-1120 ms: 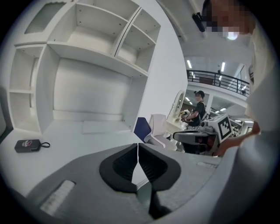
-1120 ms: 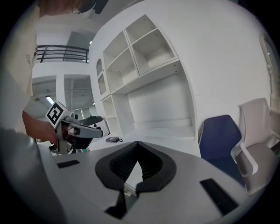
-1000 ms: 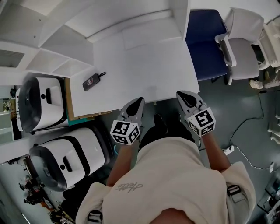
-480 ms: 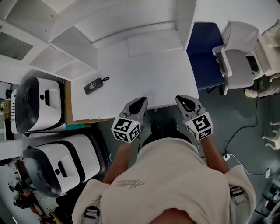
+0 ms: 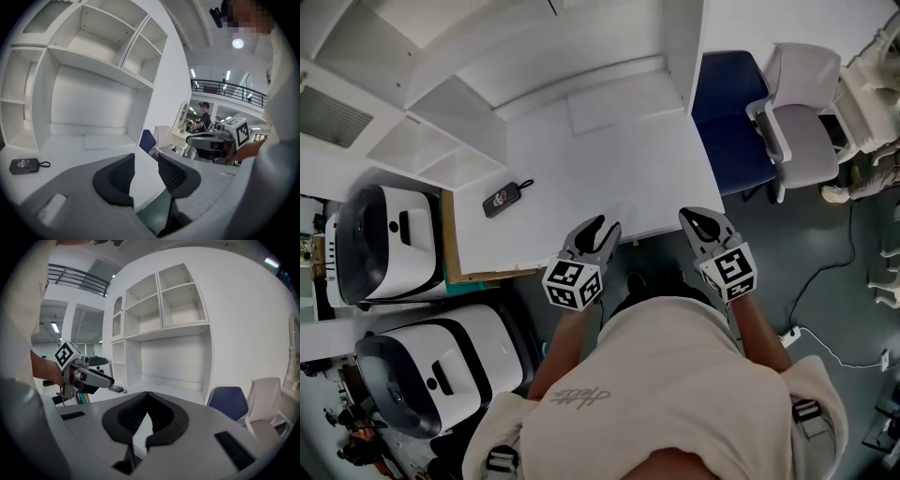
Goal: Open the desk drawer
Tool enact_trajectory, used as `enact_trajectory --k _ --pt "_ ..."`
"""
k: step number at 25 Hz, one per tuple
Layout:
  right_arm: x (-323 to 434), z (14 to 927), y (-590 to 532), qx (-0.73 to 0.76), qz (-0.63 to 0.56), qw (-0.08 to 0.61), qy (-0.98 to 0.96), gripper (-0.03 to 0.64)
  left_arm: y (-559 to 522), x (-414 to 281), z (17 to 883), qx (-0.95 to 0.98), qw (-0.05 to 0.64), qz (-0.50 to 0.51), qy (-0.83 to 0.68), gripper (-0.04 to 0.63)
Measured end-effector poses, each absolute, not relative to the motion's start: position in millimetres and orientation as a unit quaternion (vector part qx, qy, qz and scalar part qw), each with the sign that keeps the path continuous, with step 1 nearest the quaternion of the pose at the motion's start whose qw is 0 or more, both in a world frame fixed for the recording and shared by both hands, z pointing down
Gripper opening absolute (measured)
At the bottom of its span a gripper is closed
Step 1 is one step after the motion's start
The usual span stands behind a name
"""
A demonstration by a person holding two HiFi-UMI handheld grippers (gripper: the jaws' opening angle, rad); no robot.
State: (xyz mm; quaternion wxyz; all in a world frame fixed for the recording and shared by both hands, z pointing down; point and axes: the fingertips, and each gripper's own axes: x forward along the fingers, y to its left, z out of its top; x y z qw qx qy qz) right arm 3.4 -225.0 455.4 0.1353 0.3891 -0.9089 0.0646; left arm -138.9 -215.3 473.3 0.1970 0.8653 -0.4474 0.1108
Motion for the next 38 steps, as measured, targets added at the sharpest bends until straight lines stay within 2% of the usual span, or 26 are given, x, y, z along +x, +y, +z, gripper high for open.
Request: enact_trajectory --k 12,21,30,38 --pt "21 476 -208 0.414 0.088 0.151 -0.893 0.002 -188 -134 585 0.839 0.289 0.173 -0.428 0.147" --pt "41 495 -195 0.430 0.112 0.167 -0.880 0.002 -169 -133 671 0.789 0.394 0.201 -0.427 0.143" --pt "56 520 -198 0.415 0.136 0.189 -0.880 0.002 -170 -124 747 0.752 0.435 0.253 -0.425 0.130" --pt "63 542 -210 0.397 0.143 0.206 -0.883 0.002 -177 -121 803 0.710 0.485 0.253 -0.444 0.130"
